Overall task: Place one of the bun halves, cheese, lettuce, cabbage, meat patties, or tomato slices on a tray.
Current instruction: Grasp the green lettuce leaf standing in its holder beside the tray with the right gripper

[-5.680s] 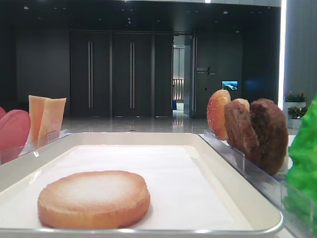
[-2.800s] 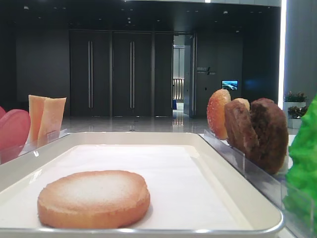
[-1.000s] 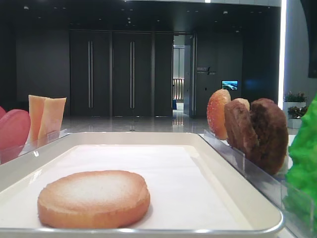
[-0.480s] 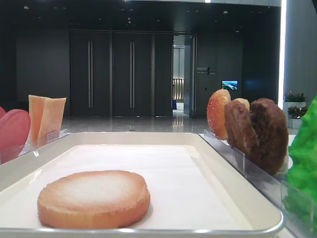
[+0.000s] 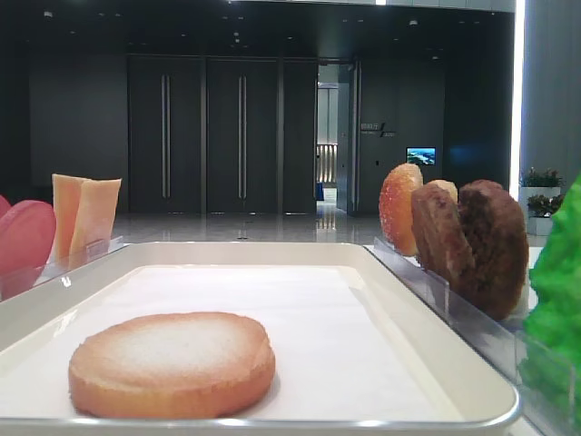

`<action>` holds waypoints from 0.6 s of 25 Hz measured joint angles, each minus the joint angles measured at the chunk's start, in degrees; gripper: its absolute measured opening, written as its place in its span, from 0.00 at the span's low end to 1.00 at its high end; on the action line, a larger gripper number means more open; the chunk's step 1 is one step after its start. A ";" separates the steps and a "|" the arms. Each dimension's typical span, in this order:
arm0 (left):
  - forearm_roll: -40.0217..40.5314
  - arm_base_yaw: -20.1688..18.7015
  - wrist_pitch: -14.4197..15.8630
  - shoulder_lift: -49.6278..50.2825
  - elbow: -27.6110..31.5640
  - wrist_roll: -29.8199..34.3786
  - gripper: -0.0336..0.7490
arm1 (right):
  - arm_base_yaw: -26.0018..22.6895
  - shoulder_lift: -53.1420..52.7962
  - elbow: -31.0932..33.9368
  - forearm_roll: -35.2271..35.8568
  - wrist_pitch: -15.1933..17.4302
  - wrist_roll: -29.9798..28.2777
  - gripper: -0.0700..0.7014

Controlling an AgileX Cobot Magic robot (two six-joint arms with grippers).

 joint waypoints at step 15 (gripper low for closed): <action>0.00 0.00 0.00 0.00 0.00 0.00 0.56 | 0.00 -5.83 -3.19 3.05 3.13 -0.59 0.11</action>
